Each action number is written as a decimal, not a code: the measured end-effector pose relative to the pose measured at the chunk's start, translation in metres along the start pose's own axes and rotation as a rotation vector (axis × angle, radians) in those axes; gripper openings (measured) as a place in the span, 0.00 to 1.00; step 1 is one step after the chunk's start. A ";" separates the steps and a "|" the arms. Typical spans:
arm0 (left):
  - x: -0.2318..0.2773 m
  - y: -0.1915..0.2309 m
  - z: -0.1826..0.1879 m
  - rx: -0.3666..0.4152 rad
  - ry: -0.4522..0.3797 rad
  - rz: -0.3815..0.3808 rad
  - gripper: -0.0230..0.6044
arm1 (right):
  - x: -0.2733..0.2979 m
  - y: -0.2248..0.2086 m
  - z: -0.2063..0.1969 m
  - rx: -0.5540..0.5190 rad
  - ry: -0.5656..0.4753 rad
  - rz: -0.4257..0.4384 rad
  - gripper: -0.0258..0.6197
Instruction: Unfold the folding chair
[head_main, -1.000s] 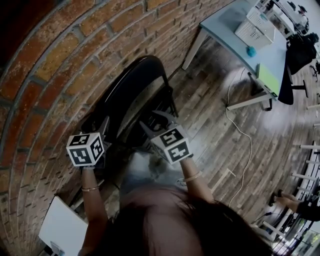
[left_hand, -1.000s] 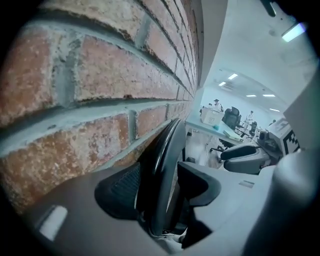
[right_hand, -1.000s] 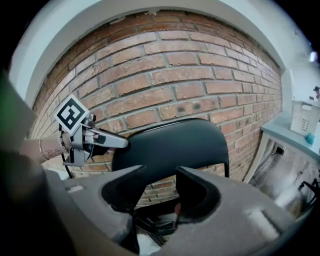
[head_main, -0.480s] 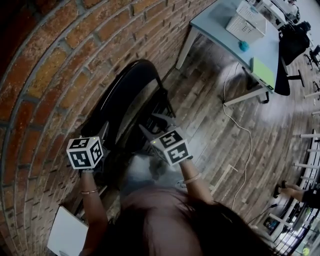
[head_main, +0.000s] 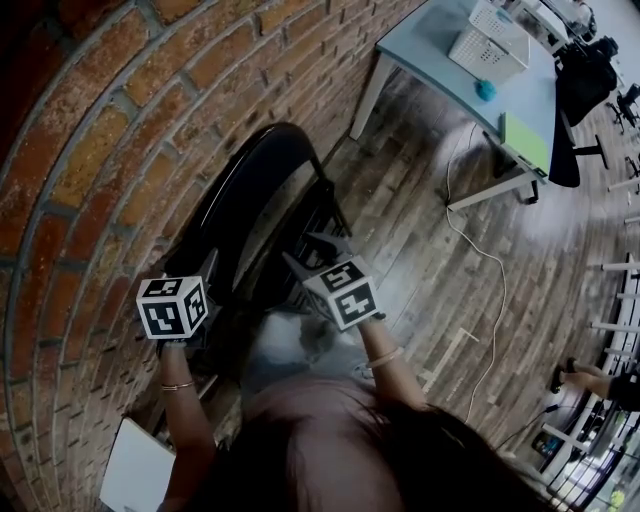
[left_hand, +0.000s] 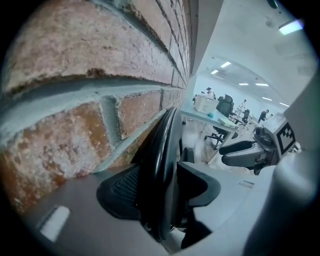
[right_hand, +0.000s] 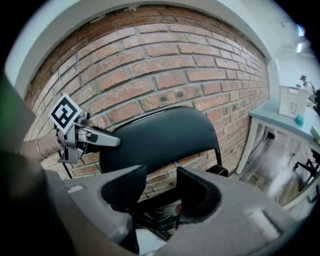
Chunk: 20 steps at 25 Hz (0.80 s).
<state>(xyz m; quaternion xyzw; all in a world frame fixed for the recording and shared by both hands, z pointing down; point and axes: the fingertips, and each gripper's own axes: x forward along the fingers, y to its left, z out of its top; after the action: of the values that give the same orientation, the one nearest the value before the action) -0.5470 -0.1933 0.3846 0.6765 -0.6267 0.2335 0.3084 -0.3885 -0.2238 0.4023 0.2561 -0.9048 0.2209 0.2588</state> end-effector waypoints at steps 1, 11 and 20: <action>0.001 0.000 -0.001 0.009 0.010 0.001 0.40 | 0.001 -0.002 -0.005 0.011 0.008 -0.003 0.32; 0.010 -0.003 -0.009 0.078 0.123 -0.020 0.35 | 0.014 -0.016 -0.050 0.102 0.094 -0.019 0.35; 0.011 -0.020 -0.017 0.108 0.217 -0.105 0.30 | 0.024 -0.025 -0.076 0.185 0.124 -0.018 0.35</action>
<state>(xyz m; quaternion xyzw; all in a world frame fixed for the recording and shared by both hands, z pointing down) -0.5253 -0.1886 0.4021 0.6947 -0.5399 0.3221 0.3494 -0.3647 -0.2112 0.4811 0.2727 -0.8604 0.3169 0.2914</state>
